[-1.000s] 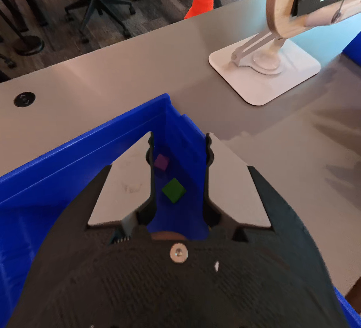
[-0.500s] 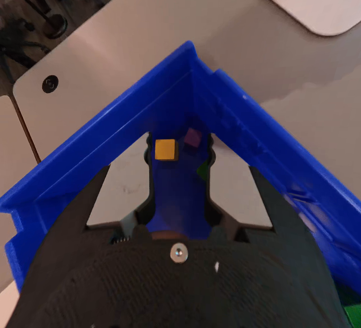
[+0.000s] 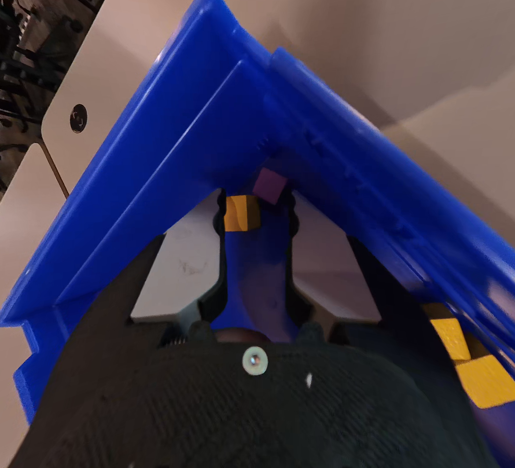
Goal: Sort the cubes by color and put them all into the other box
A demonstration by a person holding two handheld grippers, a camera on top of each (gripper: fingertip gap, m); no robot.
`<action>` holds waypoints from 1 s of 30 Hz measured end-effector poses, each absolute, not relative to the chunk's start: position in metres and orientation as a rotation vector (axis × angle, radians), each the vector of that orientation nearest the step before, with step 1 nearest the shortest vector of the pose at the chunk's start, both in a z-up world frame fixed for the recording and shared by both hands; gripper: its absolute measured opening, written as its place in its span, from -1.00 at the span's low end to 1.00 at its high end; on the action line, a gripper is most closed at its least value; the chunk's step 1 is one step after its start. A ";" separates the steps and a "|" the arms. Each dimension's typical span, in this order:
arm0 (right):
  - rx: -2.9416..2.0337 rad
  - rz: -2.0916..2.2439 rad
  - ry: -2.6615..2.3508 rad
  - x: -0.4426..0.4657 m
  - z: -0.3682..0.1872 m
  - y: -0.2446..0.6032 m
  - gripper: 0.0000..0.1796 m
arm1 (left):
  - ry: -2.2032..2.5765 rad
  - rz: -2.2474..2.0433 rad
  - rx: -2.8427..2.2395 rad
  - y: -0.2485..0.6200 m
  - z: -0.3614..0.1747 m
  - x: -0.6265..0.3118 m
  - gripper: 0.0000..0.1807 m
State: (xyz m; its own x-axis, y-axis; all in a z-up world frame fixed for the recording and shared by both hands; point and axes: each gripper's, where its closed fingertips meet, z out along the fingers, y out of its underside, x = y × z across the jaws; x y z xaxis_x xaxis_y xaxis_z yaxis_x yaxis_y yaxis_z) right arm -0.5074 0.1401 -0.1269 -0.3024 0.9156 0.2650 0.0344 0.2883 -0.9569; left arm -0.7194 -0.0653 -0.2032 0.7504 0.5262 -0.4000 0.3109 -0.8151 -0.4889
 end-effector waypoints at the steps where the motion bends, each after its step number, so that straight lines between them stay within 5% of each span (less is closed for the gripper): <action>1: -0.893 1.164 -1.605 -0.507 -0.127 0.140 -0.80 | -0.649 0.745 -2.542 -0.065 -0.204 -0.720 -0.58; 7: -0.893 1.174 -1.611 -0.507 -0.127 0.138 -0.81 | -0.679 0.719 -2.498 -0.065 -0.203 -0.721 -0.62; 10: -0.895 1.177 -1.610 -0.507 -0.127 0.138 -0.81 | -0.673 0.639 -2.505 -0.063 -0.203 -0.715 -1.00; 19: -0.904 1.185 -1.608 -0.507 -0.127 0.139 -0.81 | -0.727 0.579 -2.436 -0.060 -0.194 -0.715 -1.00; 22: -0.904 1.191 -1.611 -0.507 -0.127 0.138 -0.82 | -0.730 0.621 -2.449 -0.058 -0.196 -0.717 -0.55; 25: -0.900 1.194 -1.614 -0.506 -0.126 0.137 -0.82 | -0.752 0.592 -2.500 -0.055 -0.208 -0.712 -0.30; 30: -0.915 1.219 -1.612 -0.506 -0.126 0.138 -0.84 | -0.702 0.707 -2.516 -0.059 -0.201 -0.720 -0.42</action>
